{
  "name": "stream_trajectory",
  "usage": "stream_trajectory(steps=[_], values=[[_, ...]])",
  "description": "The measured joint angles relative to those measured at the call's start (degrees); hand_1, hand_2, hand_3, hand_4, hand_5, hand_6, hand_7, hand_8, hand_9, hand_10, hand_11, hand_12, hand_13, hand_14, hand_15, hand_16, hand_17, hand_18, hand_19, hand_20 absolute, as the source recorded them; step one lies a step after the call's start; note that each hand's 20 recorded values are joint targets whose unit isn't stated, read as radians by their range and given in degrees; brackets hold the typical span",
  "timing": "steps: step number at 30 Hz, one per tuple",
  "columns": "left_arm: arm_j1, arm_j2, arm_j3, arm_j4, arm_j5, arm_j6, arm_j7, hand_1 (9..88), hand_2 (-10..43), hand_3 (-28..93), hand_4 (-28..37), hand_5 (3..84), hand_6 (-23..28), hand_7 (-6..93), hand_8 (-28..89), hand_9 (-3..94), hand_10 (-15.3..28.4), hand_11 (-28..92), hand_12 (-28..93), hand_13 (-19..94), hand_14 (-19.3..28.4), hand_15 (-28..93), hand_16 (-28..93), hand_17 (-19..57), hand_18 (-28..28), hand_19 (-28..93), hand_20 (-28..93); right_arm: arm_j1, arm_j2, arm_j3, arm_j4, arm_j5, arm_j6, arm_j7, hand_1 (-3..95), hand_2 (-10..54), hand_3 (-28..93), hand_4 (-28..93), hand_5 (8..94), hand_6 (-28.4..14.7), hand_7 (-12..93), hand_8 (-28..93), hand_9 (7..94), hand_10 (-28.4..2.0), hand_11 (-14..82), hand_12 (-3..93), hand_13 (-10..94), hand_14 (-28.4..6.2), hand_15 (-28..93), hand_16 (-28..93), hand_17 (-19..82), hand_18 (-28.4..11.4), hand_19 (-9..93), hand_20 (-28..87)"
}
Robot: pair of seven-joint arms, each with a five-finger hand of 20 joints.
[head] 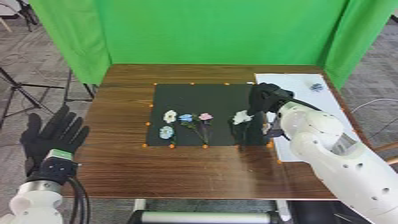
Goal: Arrange flowers
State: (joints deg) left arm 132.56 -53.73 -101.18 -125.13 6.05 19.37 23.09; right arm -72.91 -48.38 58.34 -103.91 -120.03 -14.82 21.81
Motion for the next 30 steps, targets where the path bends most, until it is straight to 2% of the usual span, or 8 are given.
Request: stream_trajectory(steps=[6,10,12,15,16,18,27,30], values=[[0.0,0.00,0.03,0.02,-0.11,0.00,0.09,26.5,11.3,68,-28.3,34.9,6.3,19.0,-11,23.8,13.0,23,8,10,11.8,30,-10,-5.2,11.2,27,8,-0.6,0.1,1.3,-1.1,1.9,-0.2,-0.9,87.2,4.6,-28,67,72.2,-3.7,27,6,53.3,-16.7,12.4,12.5,33,-16.1,30,6,14,-19.4,45,18],[0.0,0.00,0.06,0.03,-0.21,0.00,0.16,26.4,11.7,68,-28.3,35.0,6.3,19.1,-11,24.0,13.1,23,8,10,11.8,31,-10,-5.2,11.3,27,8,-0.7,0.1,1.7,-1.7,2.7,-0.5,-1.5,86.9,8.7,-28,65,64.1,-2.3,41,8,52.5,-16.6,12.5,13.5,33,-16.0,30,7,14,-19.2,44,19],[0.0,0.05,0.08,0.03,-0.31,0.00,0.23,26.4,11.8,68,-28.3,35.0,6.3,19.1,-11,24.1,13.0,23,8,10,11.8,31,-10,-5.2,11.3,27,8,-0.6,0.1,1.7,-1.8,3.2,-0.4,-1.6,80.8,7.7,-28,60,62.2,-2.9,43,5,51.6,-17.3,13.3,13.4,32,-16.8,32,7,12,-20.1,45,19],[0.0,0.16,0.10,0.03,-0.43,0.00,0.34,26.4,11.8,68,-28.3,35.0,6.3,19.1,-12,24.0,13.1,23,8,10,11.9,31,-10,-5.2,11.3,27,8,-0.6,0.1,1.7,-1.8,4.1,-0.5,-1.5,72.1,4.7,-28,69,59.8,-3.7,36,1,49.4,-18.1,13.3,13.1,31,-17.7,33,5,11,-20.9,46,17],[0.0,0.17,0.10,0.03,-0.46,0.00,0.37,26.4,11.8,68,-28.3,35.0,6.3,19.1,-12,24.1,13.1,23,8,10,11.9,31,-10,-5.2,11.3,27,8,-0.7,0.1,1.9,-1.8,4.4,-0.6,-1.5,51.1,3.2,25,34,59.2,-4.2,36,-5,49.3,-18.4,13.3,13.5,30,-18.0,33,5,11,-21.0,47,16],[0.0,0.17,0.10,0.03,-0.52,0.01,0.40,26.3,11.8,68,-28.3,35.0,6.3,19.1,-12,24.1,13.1,23,8,10,11.9,31,-10,-5.2,11.3,27,8,-0.9,0.0,2.5,-2.0,4.8,-1.0,-1.6,31.0,2.8,82,-18,55.2,-3.5,31,-15,47.4,-17.7,12.8,13.2,30,-18.1,33,5,11,-21.2,47,16],[0.2,0.18,0.06,0.02,-0.59,0.02,0.34,26.1,11.9,68,-28.3,35.1,6.4,19.2,-12,24.5,13.2,23,8,11,12.1,31,-10,-5.2,11.3,27,8,0.2,-0.6,2.3,0.5,7.6,-1.4,-2.0,22.4,28.0,87,-17,46.0,-5.4,15,-13,44.1,-13.8,11.0,11.0,29,-17.1,30,6,11,-20.5,45,17],[0.2,0.11,0.07,0.02,-0.55,0.02,0.26,26.1,11.9,68,-28.3,35.0,6.3,19.2,-12,24.6,13.2,23,8,11,12.2,31,-10,-5.2,11.3,27,8,2.6,-2.3,0.8,4.4,9.9,-2.4,-1.7,20.1,26.5,82,-20,44.8,-5.9,15,-12,42.9,-14.8,11.1,11.4,28,-17.4,30,7,10,-20.8,45,18]])
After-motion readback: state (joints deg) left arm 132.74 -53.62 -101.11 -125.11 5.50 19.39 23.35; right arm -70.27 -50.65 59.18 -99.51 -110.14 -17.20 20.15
